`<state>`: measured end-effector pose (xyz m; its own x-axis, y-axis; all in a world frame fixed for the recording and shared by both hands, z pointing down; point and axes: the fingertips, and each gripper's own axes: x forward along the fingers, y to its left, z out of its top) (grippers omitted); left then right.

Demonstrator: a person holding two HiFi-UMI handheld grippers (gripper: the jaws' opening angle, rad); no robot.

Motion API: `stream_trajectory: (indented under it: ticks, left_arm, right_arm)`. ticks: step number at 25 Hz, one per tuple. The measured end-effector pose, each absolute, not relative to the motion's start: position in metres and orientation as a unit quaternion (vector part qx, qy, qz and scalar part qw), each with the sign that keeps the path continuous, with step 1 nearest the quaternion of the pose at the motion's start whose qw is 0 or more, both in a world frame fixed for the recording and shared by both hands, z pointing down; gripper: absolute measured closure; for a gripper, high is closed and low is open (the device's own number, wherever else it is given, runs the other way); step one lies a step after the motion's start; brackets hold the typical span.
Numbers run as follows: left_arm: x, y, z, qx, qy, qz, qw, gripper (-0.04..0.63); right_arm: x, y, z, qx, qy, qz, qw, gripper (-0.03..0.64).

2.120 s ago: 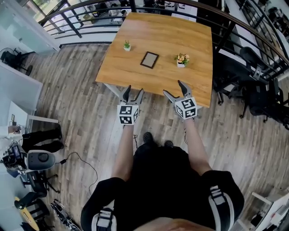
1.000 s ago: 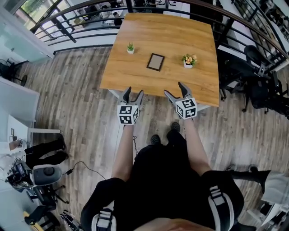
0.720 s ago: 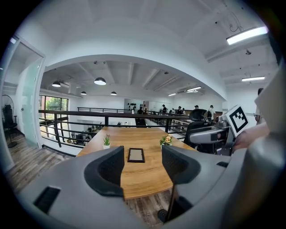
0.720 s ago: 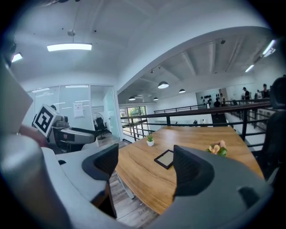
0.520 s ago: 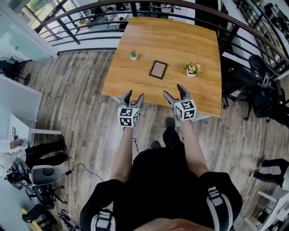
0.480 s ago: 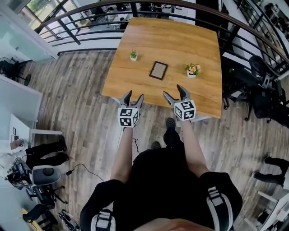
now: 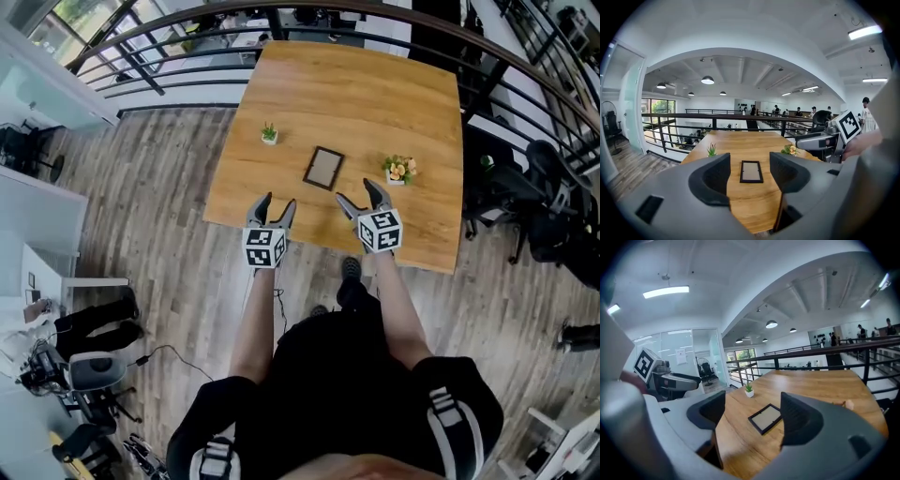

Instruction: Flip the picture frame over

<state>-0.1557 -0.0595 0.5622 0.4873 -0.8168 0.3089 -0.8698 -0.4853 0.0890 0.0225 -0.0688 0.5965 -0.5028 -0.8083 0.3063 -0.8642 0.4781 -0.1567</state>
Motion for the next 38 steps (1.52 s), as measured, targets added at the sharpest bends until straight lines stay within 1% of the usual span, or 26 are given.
stream_trajectory:
  ticks: [13,16,19,27,38]
  left_arm:
    - [-0.124,-0.131,0.575,0.819,-0.54,0.124,0.149,0.33]
    - [-0.118,-0.142,0.581,0.811,-0.547,0.129,0.161,0.33]
    - [-0.117,-0.148,0.585,0.805,-0.553,0.144,0.159,0.33]
    - [-0.123,-0.149,0.609,0.787,-0.568,0.156,0.186,0.33]
    - [-0.133,-0.166,0.667,0.779,-0.557,0.147,0.247,0.33]
  right_arm:
    - [0.056,-0.155,0.613,0.442,-0.874,0.168,0.112,0.258]
    - [0.064,-0.174,0.622,0.44,-0.873,0.178,0.109,0.259]
    - [0.07,-0.188,0.631,0.442,-0.871,0.188,0.103,0.261]
    - [0.053,-0.195,0.654,0.411,-0.879,0.207,0.125,0.264]
    - [0.04,-0.199,0.7,0.409,-0.864,0.244,0.164,0.268]
